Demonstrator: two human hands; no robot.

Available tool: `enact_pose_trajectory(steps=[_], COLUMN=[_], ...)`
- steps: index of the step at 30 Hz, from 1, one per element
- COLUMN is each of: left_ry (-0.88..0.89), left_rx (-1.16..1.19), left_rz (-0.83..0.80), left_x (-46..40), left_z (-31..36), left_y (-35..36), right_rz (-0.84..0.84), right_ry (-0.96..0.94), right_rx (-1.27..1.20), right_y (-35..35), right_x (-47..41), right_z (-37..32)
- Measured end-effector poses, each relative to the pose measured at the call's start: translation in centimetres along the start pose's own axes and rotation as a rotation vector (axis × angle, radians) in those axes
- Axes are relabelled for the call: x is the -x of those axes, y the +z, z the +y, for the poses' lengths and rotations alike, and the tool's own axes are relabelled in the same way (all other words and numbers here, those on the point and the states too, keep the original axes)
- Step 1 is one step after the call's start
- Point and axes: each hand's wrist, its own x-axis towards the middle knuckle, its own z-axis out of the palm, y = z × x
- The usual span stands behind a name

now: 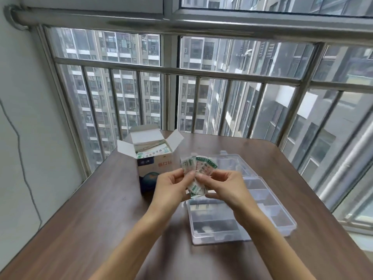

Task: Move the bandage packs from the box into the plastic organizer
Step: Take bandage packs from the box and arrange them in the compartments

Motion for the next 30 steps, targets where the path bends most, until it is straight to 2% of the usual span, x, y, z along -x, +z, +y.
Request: enact_pose_trajectory(steps=[3,6,9,12,16,23,27,30], left_ry=[0.033,0.047,0.045,0.118,0.151,0.139,0.093,0.123], left_rx=[-0.004,-0.022,0.009,0.008,0.015,-0.025,-0.054,-0.083], left_rz=[0.046,0.024,-0.013,0.045,0.121,0.069,0.001,0.052], left_x=[-0.1,-0.2,-0.2,-0.2,-0.4,-0.5,-0.5,-0.7], left_z=[-0.3,-0.4,-0.2,-0.4,-0.8,-1.3,-1.1,-1.0], left_y=[-0.1,-0.3,-0.5,-0.6,-0.8,-0.8,-0.6,-0.9], right_rz=[0.084,0.096,0.042,-0.012,-0.036,-0.141,-0.042,0.047], right_ry=[-0.114,-0.121,-0.014,0.048,0.013,-0.045,-0.076,-0.133], right_rx=[0.113,0.088,-0.022,-0.027,0.087,0.182,0.208,0.189], right_y=[0.3,0.3,-0.1,-0.6,-1.1,-0.5,0.1,-0.8], right_x=[0.2,0.2,0.1,0.1,0.0,-0.6,-0.9,-1.5], right_z=[0.3,0.2,-0.1,0.0,0.0,0.9,1.5,0.9])
